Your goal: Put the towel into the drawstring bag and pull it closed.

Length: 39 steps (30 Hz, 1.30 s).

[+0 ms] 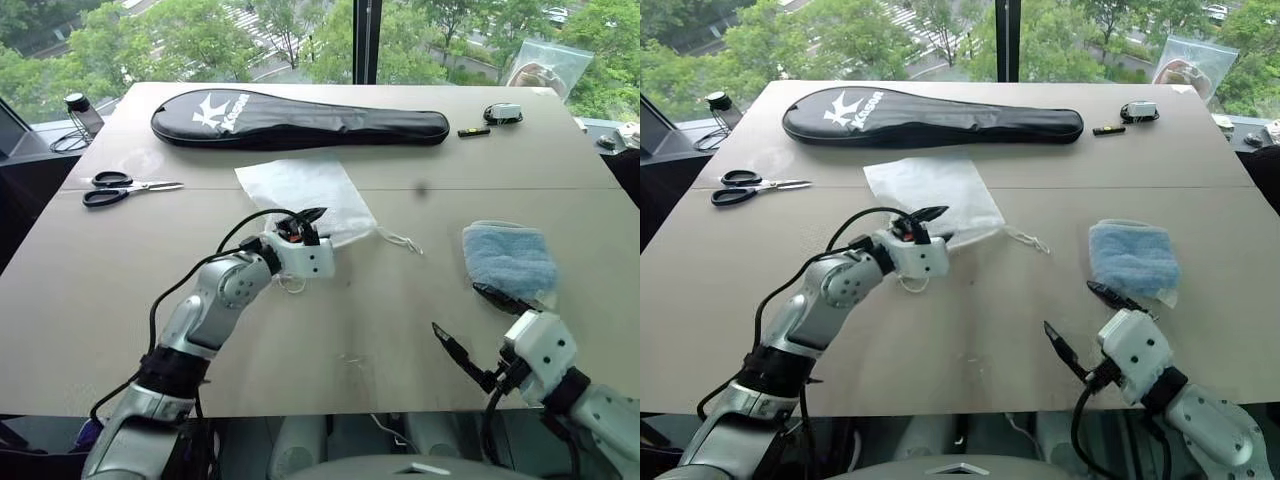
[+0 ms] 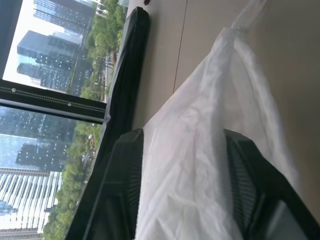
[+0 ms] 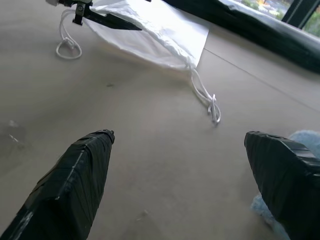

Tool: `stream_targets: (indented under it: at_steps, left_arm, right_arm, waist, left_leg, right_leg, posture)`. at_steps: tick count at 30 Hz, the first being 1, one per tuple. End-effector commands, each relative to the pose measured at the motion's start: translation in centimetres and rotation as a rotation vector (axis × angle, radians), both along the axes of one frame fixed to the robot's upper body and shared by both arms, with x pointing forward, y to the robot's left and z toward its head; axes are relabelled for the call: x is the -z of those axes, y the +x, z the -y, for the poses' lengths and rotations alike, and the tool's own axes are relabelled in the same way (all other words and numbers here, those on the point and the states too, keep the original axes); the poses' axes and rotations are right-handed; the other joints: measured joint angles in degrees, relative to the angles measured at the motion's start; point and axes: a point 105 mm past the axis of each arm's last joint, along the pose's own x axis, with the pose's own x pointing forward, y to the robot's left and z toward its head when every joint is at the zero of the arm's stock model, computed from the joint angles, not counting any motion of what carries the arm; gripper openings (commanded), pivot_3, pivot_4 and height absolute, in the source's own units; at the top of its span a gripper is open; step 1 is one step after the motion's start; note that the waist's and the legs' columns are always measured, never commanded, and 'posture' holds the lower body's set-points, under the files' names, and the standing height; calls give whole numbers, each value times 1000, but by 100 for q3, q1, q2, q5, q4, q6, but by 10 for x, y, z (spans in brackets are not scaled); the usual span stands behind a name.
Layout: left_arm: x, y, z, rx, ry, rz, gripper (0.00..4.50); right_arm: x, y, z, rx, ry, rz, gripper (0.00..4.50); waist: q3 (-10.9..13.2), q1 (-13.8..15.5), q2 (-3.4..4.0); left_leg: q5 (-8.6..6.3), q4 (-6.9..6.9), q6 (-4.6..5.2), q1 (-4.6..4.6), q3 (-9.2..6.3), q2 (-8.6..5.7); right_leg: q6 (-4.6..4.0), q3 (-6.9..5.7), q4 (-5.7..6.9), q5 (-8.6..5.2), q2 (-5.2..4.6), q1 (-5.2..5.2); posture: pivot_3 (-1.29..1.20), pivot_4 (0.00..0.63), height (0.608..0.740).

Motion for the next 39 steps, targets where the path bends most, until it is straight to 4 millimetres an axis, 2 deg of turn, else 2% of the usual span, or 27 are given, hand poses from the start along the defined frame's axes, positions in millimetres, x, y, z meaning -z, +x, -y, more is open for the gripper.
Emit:
stream_targets:
  at_steps: [1,2,3,4,6,7,12,16,19,22,24,27,29,32,36,38,39]
  left_arm:
    - [-5,4,-3,-15,-83,-86,539]
    - [-6,6,-5,-31,-116,-119,59]
    - [-7,9,-7,-49,-159,-159,20]
    - [-7,10,-8,-63,-190,-189,20]
    - [-12,10,-5,-56,-300,-283,20]
    - [-15,7,-2,-40,-362,-347,20]
    - [-40,1,5,6,-583,-538,20]
    - [-61,3,6,6,-687,-613,20]
    - [-68,7,10,-6,-733,-620,20]
    - [-70,9,18,1,-760,-636,20]
    - [-70,7,23,15,-786,-670,20]
    - [-70,5,27,32,-808,-708,20]
    - [-69,3,31,48,-840,-761,0]
    - [-66,1,34,70,-901,-873,0]
    - [-64,0,35,83,-928,-963,0]
    - [-63,1,37,94,-943,-1003,0]
    - [-63,3,38,92,-948,-1012,0]
  right_arm:
    - [-23,16,28,185,-17,84,4500]
    - [-27,22,36,240,-32,101,4500]
    - [-31,27,45,292,-45,113,4500]
    - [-33,30,50,325,-53,120,4500]
    - [-26,38,64,385,-67,22,4500]
    - [-25,42,69,397,-7,-27,4500]
    - [-30,61,101,520,78,-115,4500]
    - [-19,83,131,648,112,-255,4500]
    - [6,98,126,601,151,-440,4500]
    - [44,110,117,558,166,-623,4500]
    - [56,112,111,520,153,-678,4500]
    - [64,112,101,454,102,-701,4500]
    - [68,113,93,402,48,-684,3940]
    - [64,117,81,329,-19,-571,2621]
    - [51,117,58,233,50,-481,685]
    - [35,113,40,144,160,-418,99]
    - [24,109,31,94,243,-390,22]
  waist:
    - [0,-12,0]
    - [0,-12,0]
    - [0,-8,0]
    - [0,-7,0]
    - [0,-7,0]
    - [0,-3,0]
    - [1,-16,0]
    - [1,-26,1]
    - [1,-41,2]
    - [2,-41,2]
    - [-7,-63,-12]
    - [-27,-127,-50]
    - [-27,-171,-51]
    - [-31,-177,-56]
    - [-35,-213,-63]
    - [-35,-216,-62]
    - [-33,-209,-60]
  left_leg:
    - [0,0,0,0,1,-1]
    - [0,3,0,0,2,-1]
    - [0,5,0,0,2,-2]
    - [0,5,0,0,0,-2]
    - [0,6,0,-1,-6,-3]
    - [0,6,0,-3,-7,-4]
    - [1,10,1,-7,-13,-13]
    - [1,14,2,-5,-17,-15]
    - [1,14,2,-6,-15,-19]
    - [1,12,2,-4,-17,-20]
    - [1,12,2,-4,-15,-20]
    - [1,22,2,5,-14,-16]
    - [1,31,3,7,-13,-16]
    - [1,34,3,10,-14,-11]
    - [1,34,3,13,-9,9]
    - [1,34,3,18,-5,16]
    - [1,33,3,18,-4,21]
  right_leg:
    - [0,1,0,0,-1,0]
    - [1,2,1,1,-1,0]
    - [1,2,1,1,-2,1]
    - [1,0,3,1,-2,1]
    - [1,-5,5,1,1,1]
    - [1,-5,6,1,1,1]
    - [-18,-5,6,13,-3,3]
    - [-3,-8,11,4,0,6]
    - [-15,-4,10,11,-1,7]
    - [-21,-4,10,14,-1,7]
    - [-22,-1,10,15,0,7]
    - [-18,1,8,17,2,19]
    - [-1,2,9,14,2,23]
    - [14,3,10,10,8,25]
    - [14,11,10,11,30,23]
    - [13,17,13,12,37,22]
    - [12,19,13,12,43,20]
  posture:
    - [0,150,740]
    - [0,150,740]
    - [0,150,740]
    - [0,150,740]
    - [0,150,740]
    - [0,150,740]
    - [0,150,740]
    - [0,150,740]
    - [0,150,740]
    - [0,150,740]
    - [0,150,740]
    - [0,150,740]
    - [0,150,740]
    - [0,150,740]
    - [0,150,740]
    - [0,150,740]
    - [0,150,740]
